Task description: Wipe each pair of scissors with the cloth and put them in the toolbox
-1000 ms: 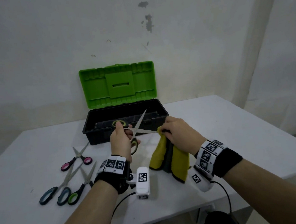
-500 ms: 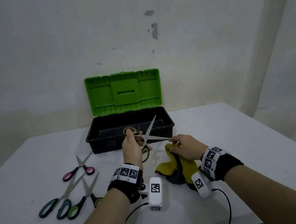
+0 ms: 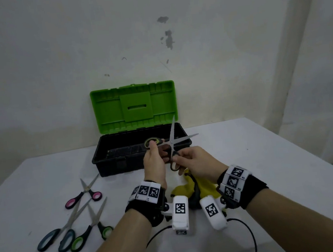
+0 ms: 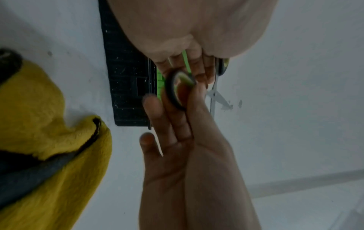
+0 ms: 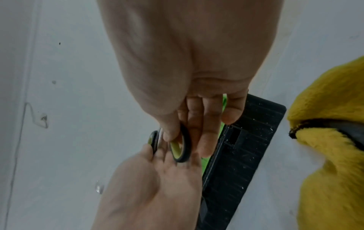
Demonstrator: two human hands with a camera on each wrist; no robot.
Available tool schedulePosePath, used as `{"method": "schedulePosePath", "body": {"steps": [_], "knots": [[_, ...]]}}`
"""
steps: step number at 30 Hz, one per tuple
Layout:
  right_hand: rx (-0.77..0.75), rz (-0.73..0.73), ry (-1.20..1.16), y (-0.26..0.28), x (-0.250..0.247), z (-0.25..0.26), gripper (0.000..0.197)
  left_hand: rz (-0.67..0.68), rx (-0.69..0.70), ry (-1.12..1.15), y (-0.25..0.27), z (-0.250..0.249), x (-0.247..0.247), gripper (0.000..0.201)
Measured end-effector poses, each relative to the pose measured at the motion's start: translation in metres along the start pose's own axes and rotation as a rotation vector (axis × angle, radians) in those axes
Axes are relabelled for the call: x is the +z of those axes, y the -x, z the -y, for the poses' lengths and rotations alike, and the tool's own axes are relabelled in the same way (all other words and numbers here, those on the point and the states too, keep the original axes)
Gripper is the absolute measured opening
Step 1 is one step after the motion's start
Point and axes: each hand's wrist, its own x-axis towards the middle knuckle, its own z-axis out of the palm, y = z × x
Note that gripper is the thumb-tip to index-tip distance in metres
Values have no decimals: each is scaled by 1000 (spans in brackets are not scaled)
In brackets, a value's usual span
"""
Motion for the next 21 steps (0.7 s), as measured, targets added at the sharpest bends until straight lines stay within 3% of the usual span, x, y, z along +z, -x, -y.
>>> {"method": "schedulePosePath", "body": {"steps": [3,12,21], "knots": [[22,-30,15,1,-9,3,19,-5,95,-75,-5,-4,-19,20],[40,-46,34,-3,-6,-1,17,264,36,-306,-3,-18,-59,8],[50,-91,-30,-9,17,-2,23,221,-16,-228,2,-6,-62,13]]}}
